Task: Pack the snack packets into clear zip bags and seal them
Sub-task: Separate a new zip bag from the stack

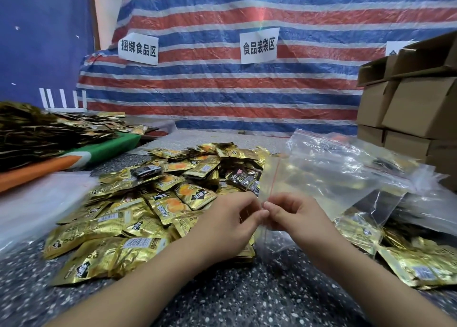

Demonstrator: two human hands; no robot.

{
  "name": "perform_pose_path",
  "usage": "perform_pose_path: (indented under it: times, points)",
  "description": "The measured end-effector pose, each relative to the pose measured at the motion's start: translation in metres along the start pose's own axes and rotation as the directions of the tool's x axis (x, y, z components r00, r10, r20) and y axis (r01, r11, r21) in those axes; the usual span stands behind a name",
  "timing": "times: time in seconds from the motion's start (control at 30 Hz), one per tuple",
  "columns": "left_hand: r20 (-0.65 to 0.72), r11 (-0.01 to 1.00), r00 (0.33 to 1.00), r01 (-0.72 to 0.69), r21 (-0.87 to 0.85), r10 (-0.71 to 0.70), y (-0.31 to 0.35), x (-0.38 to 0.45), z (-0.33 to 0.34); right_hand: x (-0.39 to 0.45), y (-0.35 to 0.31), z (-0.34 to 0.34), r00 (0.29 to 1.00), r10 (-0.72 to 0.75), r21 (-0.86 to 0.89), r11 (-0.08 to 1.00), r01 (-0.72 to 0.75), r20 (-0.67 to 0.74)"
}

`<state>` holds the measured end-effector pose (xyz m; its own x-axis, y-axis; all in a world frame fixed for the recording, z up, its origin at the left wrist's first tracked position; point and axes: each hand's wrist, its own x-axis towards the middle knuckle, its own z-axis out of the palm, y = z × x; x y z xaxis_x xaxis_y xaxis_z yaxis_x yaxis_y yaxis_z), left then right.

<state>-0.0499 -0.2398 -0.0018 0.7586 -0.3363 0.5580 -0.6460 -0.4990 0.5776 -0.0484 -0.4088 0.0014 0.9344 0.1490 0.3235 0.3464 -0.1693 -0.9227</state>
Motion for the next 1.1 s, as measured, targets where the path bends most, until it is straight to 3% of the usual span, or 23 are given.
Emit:
perform_pose_path:
  times: [0.2,0.5,0.83,1.1]
  points:
    - [-0.002,1.0,1.0,-0.005,0.02,0.005,0.001,-0.0002,-0.0009,-0.0015,-0.0028,-0.0013,0.997,0.047,0.043,0.998,-0.049,0.055]
    - [0.007,0.999,0.999,-0.038,0.015,0.038,-0.0005,0.0003,0.0009,-0.0017,-0.0075,-0.0004,0.999,-0.038,-0.049,0.998,0.037,-0.013]
    - [-0.061,0.989,0.998,-0.015,0.15,0.025,0.0016,-0.0006,0.0064,-0.0035,-0.0088,0.0032,0.998,-0.054,0.064,0.997,0.051,0.043]
    - [0.0,0.999,0.999,0.04,0.036,-0.04,0.0021,-0.0004,0.0047,-0.0014,-0.0048,0.0039,0.998,-0.054,-0.033,0.998,0.053,-0.03]
